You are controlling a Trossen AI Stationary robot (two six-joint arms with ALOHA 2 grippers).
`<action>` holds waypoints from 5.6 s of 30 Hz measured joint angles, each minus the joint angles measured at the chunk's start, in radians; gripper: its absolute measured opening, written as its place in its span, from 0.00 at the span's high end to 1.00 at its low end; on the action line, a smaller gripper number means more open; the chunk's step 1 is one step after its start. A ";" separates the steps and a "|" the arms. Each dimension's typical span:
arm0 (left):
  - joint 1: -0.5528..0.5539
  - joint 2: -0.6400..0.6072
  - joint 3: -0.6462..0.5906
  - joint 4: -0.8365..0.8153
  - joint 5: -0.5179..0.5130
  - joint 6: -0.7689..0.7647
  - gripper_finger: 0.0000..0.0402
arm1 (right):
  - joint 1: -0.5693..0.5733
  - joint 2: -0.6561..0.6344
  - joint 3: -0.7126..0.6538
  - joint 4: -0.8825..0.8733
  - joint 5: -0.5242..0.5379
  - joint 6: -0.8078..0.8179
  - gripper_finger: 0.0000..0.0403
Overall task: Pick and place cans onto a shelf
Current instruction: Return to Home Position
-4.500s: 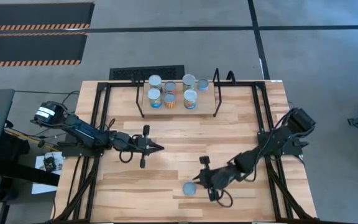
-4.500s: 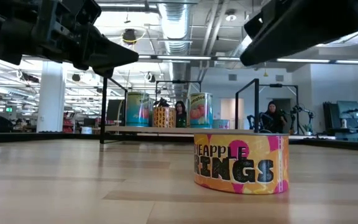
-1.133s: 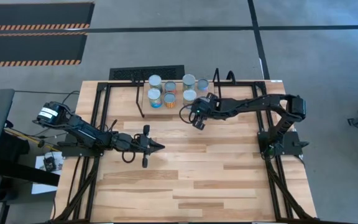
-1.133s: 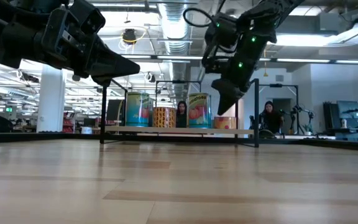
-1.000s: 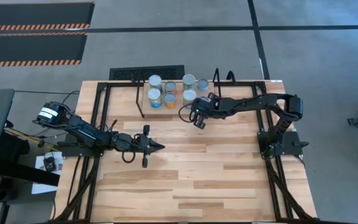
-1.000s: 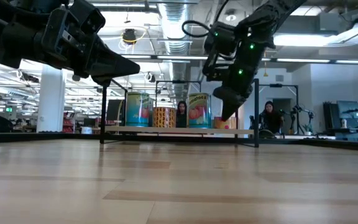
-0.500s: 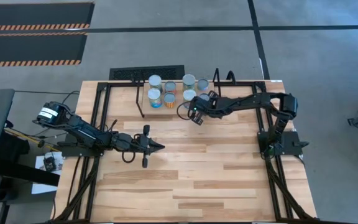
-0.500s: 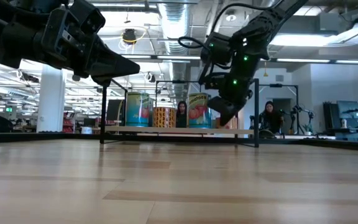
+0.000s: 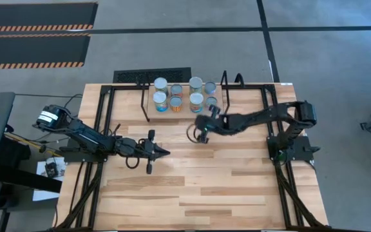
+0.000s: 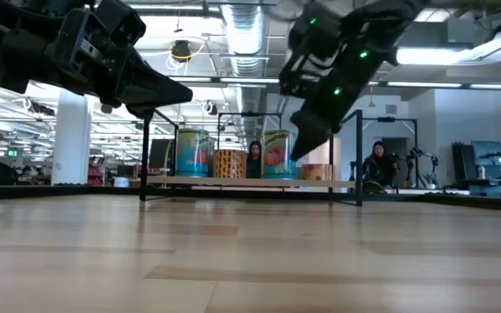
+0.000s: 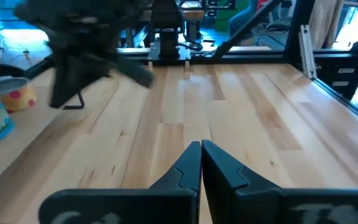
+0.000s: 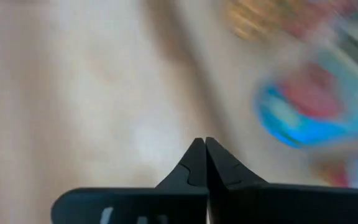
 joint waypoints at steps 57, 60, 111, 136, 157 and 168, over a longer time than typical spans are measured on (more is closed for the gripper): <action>0.451 -0.747 -0.280 -0.254 0.454 0.013 1.00 | -0.021 -1.638 -1.001 0.381 -0.505 -0.179 0.99; 0.451 -0.841 -0.280 -0.375 0.443 0.033 1.00 | -0.029 -1.701 -1.001 0.334 -0.506 -0.179 0.99; 0.458 -1.369 -0.283 -0.865 0.369 0.044 1.00 | -0.180 -1.668 -1.003 0.255 -0.429 -0.179 0.92; 0.458 -1.369 -0.283 -0.866 0.370 0.042 1.00 | -0.180 -1.668 -1.003 0.258 -0.427 -0.179 0.93; 0.458 -1.369 -0.283 -0.866 0.370 0.042 1.00 | -0.180 -1.668 -1.003 0.259 -0.427 -0.179 0.92; 0.458 -1.369 -0.283 -0.866 0.370 0.042 1.00 | -0.180 -1.668 -1.003 0.259 -0.427 -0.179 0.93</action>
